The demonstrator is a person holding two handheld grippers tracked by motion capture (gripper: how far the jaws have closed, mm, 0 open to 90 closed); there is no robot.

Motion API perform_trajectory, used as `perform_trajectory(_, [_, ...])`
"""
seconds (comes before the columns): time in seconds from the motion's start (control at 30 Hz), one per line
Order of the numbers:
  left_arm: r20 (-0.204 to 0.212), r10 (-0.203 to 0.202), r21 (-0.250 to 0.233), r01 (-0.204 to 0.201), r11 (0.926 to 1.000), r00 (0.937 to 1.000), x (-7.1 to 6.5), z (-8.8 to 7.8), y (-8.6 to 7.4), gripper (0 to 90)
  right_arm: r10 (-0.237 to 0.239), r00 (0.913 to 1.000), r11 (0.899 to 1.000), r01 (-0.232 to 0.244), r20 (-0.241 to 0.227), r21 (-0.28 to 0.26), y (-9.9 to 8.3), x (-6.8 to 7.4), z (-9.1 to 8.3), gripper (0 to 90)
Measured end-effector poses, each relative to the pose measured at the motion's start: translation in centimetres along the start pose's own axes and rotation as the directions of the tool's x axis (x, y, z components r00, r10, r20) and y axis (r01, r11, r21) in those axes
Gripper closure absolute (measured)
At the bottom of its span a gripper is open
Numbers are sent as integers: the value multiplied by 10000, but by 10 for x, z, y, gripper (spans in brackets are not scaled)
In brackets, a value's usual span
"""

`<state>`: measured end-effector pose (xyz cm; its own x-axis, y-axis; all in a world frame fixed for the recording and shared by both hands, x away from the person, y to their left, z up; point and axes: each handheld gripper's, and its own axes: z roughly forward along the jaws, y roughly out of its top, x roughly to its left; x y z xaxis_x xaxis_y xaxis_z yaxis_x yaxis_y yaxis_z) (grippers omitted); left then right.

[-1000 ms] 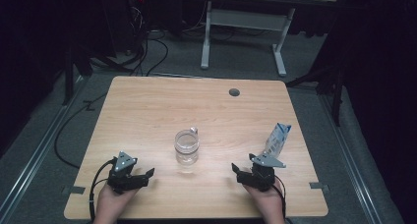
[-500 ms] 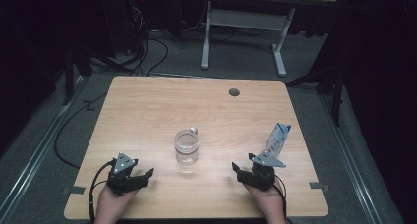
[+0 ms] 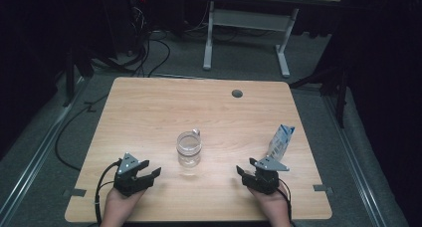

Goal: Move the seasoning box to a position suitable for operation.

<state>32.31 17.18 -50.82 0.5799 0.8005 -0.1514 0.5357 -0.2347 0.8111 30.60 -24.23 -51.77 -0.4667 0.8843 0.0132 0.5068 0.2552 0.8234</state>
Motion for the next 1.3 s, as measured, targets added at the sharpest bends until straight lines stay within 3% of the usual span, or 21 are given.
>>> perform_trajectory(0.27, [-21, 243, -132, -243, 9996, 9997, -7, 1, 22, 452, 12, 10000, 9999, -13, -69, -114, 0, 0, -4, 394])
perform_trajectory(0.77, [-35, 93, -640, -95, 9979, 10000, -10, 7, 67, 505, -60, 9999, 9999, 59, -150, -105, 2, 0, 0, 388])
perform_trajectory(1.3, [-176, 446, -747, -458, 9962, 9988, -23, 34, 112, 588, -29, 9997, 9999, 26, -231, -113, 2, 1, -1, 386])
